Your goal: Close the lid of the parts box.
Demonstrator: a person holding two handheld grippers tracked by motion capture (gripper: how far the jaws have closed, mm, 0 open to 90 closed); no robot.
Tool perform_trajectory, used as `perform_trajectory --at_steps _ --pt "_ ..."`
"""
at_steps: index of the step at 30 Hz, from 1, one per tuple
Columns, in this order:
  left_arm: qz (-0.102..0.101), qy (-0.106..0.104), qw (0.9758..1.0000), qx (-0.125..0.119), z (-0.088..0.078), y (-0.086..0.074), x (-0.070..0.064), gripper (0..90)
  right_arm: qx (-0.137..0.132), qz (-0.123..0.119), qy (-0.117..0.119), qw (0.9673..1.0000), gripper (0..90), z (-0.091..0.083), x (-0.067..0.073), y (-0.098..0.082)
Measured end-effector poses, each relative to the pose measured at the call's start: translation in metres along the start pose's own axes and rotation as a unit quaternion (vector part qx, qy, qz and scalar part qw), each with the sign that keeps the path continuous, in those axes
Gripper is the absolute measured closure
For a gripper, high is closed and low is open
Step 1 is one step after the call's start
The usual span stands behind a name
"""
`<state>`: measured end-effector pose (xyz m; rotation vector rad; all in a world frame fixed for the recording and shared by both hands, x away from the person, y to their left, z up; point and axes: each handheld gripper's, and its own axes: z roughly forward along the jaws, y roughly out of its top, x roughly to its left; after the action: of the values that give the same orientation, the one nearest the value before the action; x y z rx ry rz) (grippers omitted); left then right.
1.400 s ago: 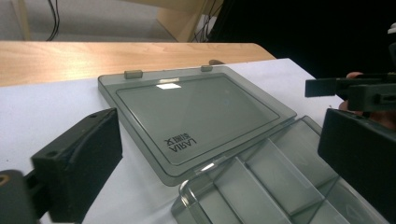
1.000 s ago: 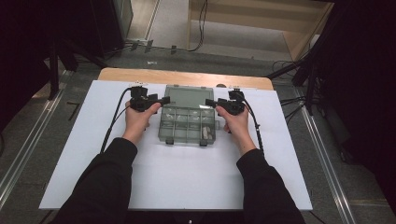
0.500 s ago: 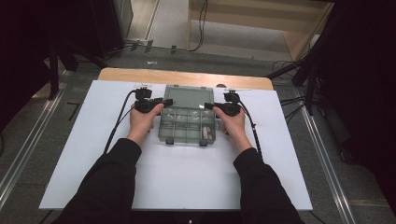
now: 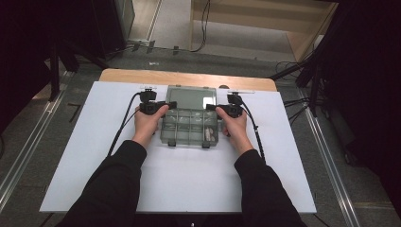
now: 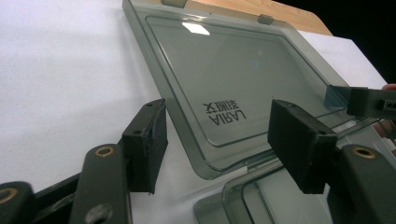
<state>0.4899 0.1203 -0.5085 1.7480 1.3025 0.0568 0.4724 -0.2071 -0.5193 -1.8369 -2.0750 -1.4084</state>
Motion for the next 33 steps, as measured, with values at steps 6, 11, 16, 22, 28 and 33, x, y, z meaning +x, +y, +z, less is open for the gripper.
perform_trajectory --at_steps 6,11,16,22,28,33 --pt "-0.004 0.004 1.0 -0.004 0.001 -0.001 0.001 47.8 -0.005 -0.003 -0.016 0.9998 50.4 -0.001 0.002 0.0" --pt "0.002 0.003 0.9995 -0.03 -0.005 -0.001 0.002 58.6 -0.013 -0.028 -0.029 0.9991 56.1 -0.005 0.005 0.0" --pt "0.017 -0.016 0.9984 -0.052 -0.015 0.0 0.006 71.3 -0.029 -0.046 -0.033 0.998 68.6 -0.014 0.008 -0.001" --pt "0.045 -0.019 0.9973 -0.055 -0.021 0.001 0.005 75.5 -0.039 -0.074 -0.044 0.9955 73.5 -0.021 0.013 -0.003" --pt "0.05 -0.022 0.9966 -0.062 -0.022 -0.002 0.006 76.0 -0.05 -0.08 -0.039 0.9948 74.4 -0.023 0.012 -0.008" --pt "0.057 -0.023 0.9962 -0.062 -0.024 -0.002 0.005 76.6 -0.052 -0.074 -0.038 0.9952 73.8 -0.022 0.012 -0.008"
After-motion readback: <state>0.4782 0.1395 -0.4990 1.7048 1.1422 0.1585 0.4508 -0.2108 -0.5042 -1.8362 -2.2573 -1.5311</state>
